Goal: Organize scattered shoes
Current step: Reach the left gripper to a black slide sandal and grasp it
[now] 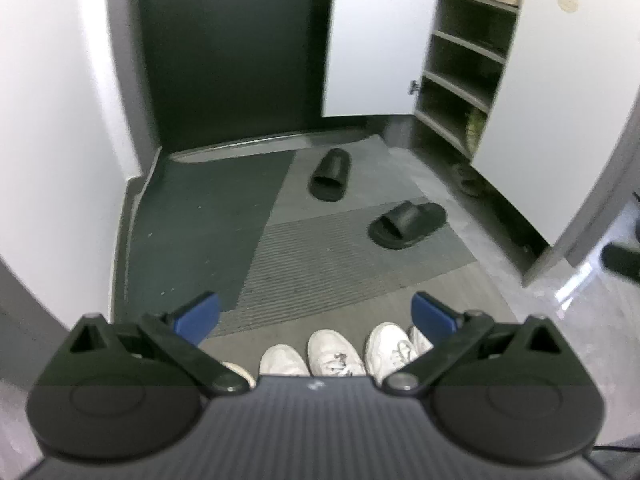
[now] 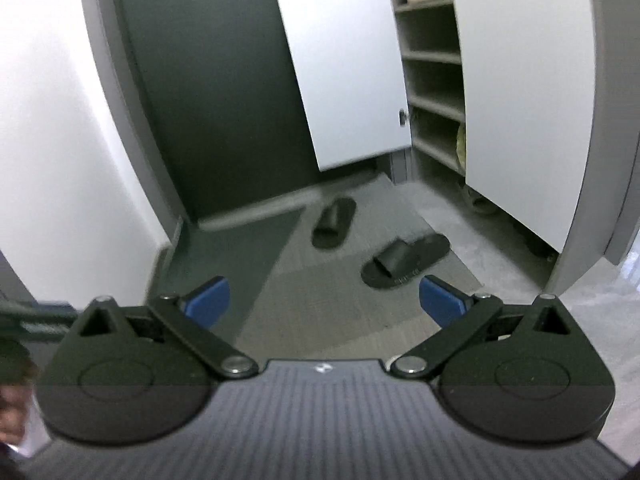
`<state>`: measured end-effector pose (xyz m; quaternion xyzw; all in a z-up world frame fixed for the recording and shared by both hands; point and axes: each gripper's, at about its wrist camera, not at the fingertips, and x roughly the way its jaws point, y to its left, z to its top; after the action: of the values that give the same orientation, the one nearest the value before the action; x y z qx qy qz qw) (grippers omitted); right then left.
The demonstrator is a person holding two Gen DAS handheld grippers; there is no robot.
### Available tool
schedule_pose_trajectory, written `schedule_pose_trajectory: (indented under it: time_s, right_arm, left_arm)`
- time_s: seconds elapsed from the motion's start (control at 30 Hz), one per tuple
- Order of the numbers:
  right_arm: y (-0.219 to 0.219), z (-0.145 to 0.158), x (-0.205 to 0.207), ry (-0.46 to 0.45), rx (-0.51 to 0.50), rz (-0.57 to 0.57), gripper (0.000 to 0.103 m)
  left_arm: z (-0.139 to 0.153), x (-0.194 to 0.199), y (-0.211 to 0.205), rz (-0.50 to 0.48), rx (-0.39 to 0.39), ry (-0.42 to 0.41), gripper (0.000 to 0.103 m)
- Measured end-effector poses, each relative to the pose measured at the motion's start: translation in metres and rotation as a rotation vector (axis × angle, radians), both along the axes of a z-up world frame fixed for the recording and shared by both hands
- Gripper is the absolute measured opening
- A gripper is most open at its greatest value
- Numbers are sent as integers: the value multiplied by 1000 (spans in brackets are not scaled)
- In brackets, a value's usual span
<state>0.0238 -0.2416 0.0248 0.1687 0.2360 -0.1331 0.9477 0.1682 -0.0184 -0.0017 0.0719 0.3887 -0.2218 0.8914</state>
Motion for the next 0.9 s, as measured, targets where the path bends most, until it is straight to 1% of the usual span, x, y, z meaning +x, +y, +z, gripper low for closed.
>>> schedule_pose_trajectory:
  time_s: [0.07, 0.17, 0.23, 0.27, 0.3, 0.33, 0.37, 0.43, 0.47, 0.53, 0.57, 0.63, 0.67, 0.77, 0.83, 0.87, 0.9]
  right_arm:
    - [2, 8, -13, -74, 19, -13, 103]
    - [4, 15, -34, -193, 27, -73, 103]
    - [1, 14, -41, -222, 40, -97, 103]
    - [-3, 13, -43, -236, 67, -118, 103]
    - [-7, 12, -45, -249, 98, -134, 103]
    - [-12, 12, -47, -264, 131, -152, 103]
    - [-19, 10, -49, -281, 170, -175, 103]
    - [-29, 6, -50, -292, 229, -212, 103]
    - [-35, 2, -49, -291, 269, -227, 103]
    - [-49, -9, -44, -283, 362, -261, 103]
    - [-57, -16, -40, -272, 407, -283, 103]
    - [-72, -31, -29, -248, 499, -330, 103]
    - [-79, -39, -23, -225, 551, -360, 103]
    - [-93, -61, -3, -161, 661, -417, 103]
    - [-100, -74, 15, -118, 704, -448, 103]
    - [-104, -80, 23, -97, 718, -460, 103]
    - [-105, -85, 33, -77, 712, -460, 103]
  left_arm:
    - [-3, 4, -11, -79, -6, -54, 103]
    - [-15, 14, -38, -200, 28, -179, 103]
    - [-25, 15, -59, -280, 60, -242, 103]
    - [-34, 22, -72, -318, 76, -264, 103]
    - [-44, 31, -85, -343, 86, -277, 103]
    - [-55, 43, -100, -353, 90, -271, 103]
    - [-67, 56, -115, -361, 91, -257, 103]
    - [-90, 82, -143, -362, 62, -182, 103]
    - [-109, 104, -165, -356, 26, -127, 103]
    - [-138, 141, -195, -320, -41, -65, 103]
    - [-153, 160, -209, -303, -81, -32, 103]
    - [-192, 201, -225, -270, -203, 50, 102]
    - [-212, 218, -234, -257, -252, 96, 102]
    - [-271, 268, -251, -233, -416, 218, 99]
    - [-300, 294, -257, -211, -500, 274, 98]
    - [-322, 316, -264, -181, -555, 322, 96]
    - [-334, 329, -270, -164, -583, 355, 90]
